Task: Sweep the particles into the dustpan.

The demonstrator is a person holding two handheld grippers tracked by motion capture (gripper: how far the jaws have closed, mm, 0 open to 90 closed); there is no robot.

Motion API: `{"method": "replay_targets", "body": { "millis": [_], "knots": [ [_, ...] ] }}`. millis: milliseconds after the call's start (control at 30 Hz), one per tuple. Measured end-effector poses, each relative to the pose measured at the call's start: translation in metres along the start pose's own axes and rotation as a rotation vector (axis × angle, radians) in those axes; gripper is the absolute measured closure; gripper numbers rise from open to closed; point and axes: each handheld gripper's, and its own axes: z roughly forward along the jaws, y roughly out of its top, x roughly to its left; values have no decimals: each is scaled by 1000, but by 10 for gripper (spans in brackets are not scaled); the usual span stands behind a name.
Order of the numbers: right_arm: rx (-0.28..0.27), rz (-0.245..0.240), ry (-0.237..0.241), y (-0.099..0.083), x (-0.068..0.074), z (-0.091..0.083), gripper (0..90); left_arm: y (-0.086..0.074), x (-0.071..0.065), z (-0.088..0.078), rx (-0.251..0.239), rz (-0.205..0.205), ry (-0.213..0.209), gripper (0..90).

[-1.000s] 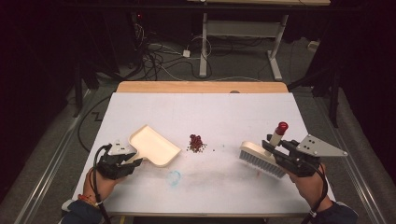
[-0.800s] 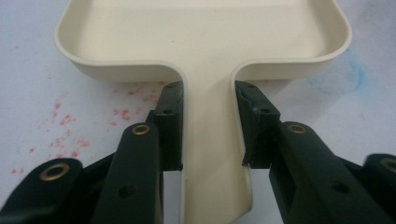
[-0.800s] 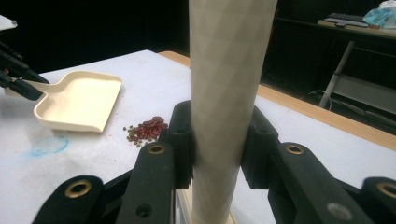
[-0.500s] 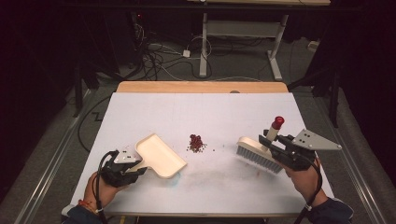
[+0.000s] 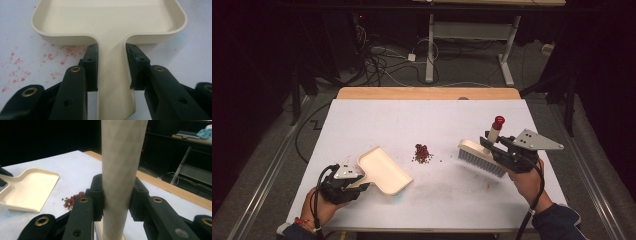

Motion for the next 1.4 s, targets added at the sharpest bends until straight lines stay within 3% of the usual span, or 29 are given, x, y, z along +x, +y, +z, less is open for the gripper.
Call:
{"method": "replay_targets", "body": {
  "millis": [467, 600, 800, 900, 1167, 1333, 1400],
  "knots": [
    [-21, -26, -20, 37, -2, 72, 701, 2, -4, 5, -3, 5, -10, 638],
    [4, -20, -56, 41, -2, 105, 701, 3, -7, 6, -2, 9, -10, 638],
    [2, 23, -75, 40, 1, 128, 701, 4, -10, 9, -5, 13, -10, 638],
    [19, 17, -84, 36, 7, 145, 701, 5, -10, 10, -5, 15, -12, 638],
    [33, 28, -94, 21, 20, 168, 701, 7, -11, 13, -3, 18, -16, 638],
    [14, 31, -79, 18, 28, 168, 701, 8, -12, 13, -7, 19, -14, 638],
    [22, 21, -51, 18, 37, 166, 700, 8, -12, 14, -7, 17, -16, 638]
  ]
}}
